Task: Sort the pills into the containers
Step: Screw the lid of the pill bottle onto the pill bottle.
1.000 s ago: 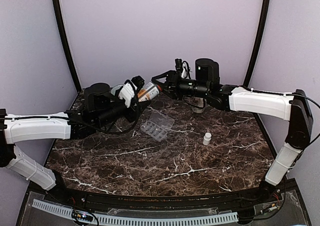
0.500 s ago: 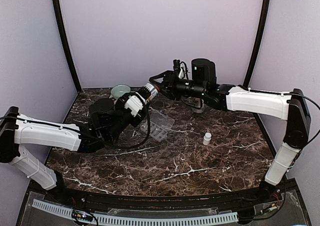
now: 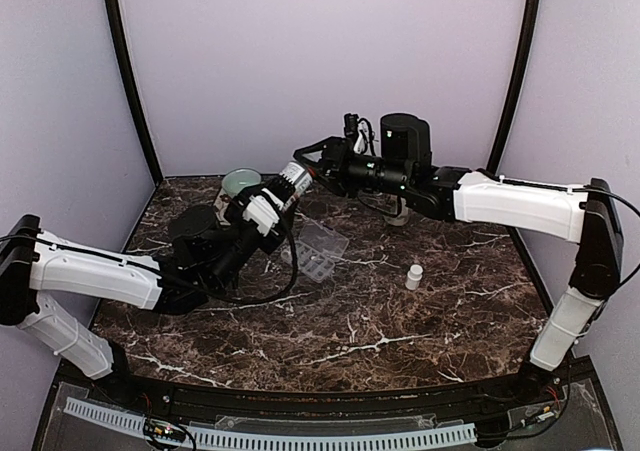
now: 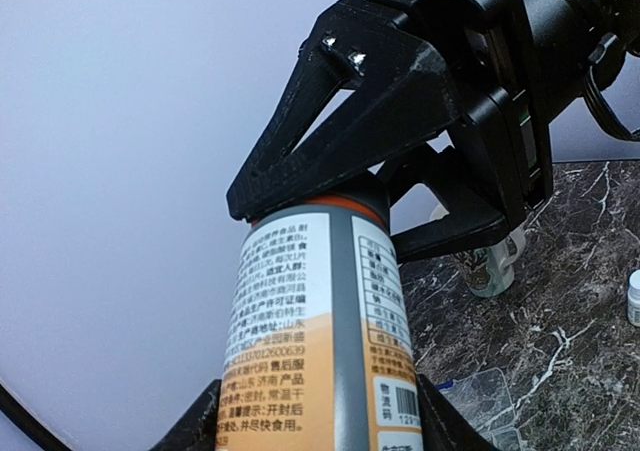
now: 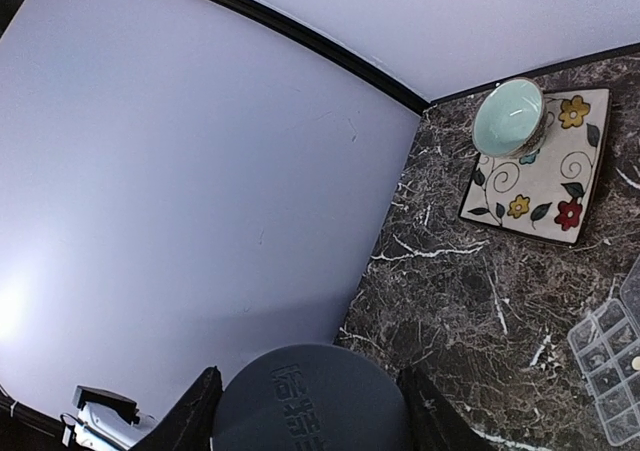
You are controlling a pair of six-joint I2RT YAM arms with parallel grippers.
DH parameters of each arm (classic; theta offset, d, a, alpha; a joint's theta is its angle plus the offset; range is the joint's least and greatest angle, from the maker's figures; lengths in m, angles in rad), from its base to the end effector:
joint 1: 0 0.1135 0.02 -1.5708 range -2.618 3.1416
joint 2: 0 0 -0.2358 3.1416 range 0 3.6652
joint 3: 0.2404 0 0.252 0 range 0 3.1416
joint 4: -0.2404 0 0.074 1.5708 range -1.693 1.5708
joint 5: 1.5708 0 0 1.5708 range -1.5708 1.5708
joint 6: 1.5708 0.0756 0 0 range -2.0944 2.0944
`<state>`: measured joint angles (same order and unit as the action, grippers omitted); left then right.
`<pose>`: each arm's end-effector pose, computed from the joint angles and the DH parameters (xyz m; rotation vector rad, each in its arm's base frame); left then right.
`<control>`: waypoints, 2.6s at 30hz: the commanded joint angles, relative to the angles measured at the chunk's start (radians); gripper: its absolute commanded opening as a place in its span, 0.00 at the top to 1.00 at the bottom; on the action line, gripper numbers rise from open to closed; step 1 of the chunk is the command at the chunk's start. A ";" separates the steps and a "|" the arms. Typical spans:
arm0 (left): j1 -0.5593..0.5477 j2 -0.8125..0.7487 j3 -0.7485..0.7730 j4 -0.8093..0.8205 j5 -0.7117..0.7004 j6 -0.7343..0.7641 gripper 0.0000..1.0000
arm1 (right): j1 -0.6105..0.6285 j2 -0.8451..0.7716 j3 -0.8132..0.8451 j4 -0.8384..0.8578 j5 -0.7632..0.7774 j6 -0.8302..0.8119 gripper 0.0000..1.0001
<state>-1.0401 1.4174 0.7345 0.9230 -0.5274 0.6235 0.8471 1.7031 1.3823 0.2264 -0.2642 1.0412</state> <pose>0.2085 -0.2800 0.2718 0.6544 1.1966 0.0008 0.2823 0.3492 0.3131 -0.0453 1.9481 1.5764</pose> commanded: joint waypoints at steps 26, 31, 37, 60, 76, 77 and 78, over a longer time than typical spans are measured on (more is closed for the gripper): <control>0.021 -0.146 -0.035 0.135 0.121 -0.107 1.00 | 0.064 -0.053 -0.036 -0.094 -0.013 -0.102 0.27; 0.026 -0.150 -0.040 0.134 0.120 -0.112 1.00 | 0.068 -0.063 -0.035 -0.101 -0.007 -0.114 0.27; 0.029 -0.155 -0.041 0.129 0.124 -0.121 1.00 | 0.072 -0.082 -0.036 -0.110 0.004 -0.132 0.26; 0.045 -0.167 -0.056 0.105 0.130 -0.153 1.00 | 0.094 -0.138 -0.046 -0.116 0.026 -0.171 0.24; 0.050 -0.190 -0.064 0.090 0.132 -0.160 1.00 | 0.098 -0.183 -0.081 -0.111 0.008 -0.196 0.24; 0.052 -0.194 -0.065 0.085 0.135 -0.166 1.00 | 0.099 -0.190 -0.087 -0.112 0.001 -0.206 0.24; 0.055 -0.200 -0.067 0.078 0.143 -0.174 1.00 | 0.100 -0.197 -0.091 -0.117 -0.004 -0.218 0.24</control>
<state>-0.9955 1.2736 0.6704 0.9634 -0.3874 0.4793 0.9371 1.5597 1.3113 0.1032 -0.2413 0.8680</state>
